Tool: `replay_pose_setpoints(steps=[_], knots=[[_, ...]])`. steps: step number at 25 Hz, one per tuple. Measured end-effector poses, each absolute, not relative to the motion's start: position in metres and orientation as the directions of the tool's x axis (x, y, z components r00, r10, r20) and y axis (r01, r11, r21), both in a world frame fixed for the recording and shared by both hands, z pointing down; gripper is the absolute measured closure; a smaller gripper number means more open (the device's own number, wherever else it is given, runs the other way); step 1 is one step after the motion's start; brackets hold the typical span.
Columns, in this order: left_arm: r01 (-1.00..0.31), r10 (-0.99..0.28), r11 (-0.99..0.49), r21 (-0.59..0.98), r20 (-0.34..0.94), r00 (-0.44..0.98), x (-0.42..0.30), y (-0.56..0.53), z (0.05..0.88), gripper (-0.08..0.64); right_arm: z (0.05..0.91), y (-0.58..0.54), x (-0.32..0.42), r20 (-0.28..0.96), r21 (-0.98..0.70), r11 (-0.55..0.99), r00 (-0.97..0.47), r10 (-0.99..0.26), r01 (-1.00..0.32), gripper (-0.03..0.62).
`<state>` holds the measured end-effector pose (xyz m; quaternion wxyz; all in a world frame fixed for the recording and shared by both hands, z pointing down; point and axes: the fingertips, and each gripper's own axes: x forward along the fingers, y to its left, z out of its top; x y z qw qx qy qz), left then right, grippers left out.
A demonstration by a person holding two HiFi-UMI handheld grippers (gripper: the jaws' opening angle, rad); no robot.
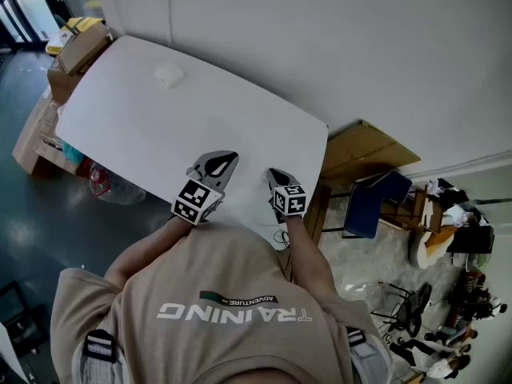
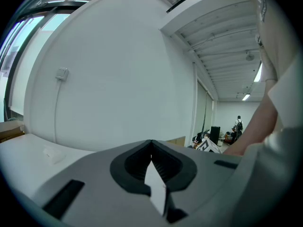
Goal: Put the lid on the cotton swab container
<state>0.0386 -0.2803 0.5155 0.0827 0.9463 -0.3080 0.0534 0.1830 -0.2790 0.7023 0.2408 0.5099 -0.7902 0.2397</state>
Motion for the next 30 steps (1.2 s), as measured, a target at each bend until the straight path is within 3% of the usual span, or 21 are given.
replay_pose_setpoints(steps=[11,30], knots=[[-0.600,-0.581,-0.789,0.131,0.156,0.799,0.031,-0.275,0.514,0.548,0.693,-0.277,0.185,0.617,-0.121,0.385,-0.373,-0.693,-0.915,0.575],[-0.534,-0.523,-0.838,0.116,0.111,0.845,0.056,-0.281,0.493,0.548,0.578,-0.264,0.196,0.364,-0.044,0.378,-0.367,-0.856,-0.925,0.574]])
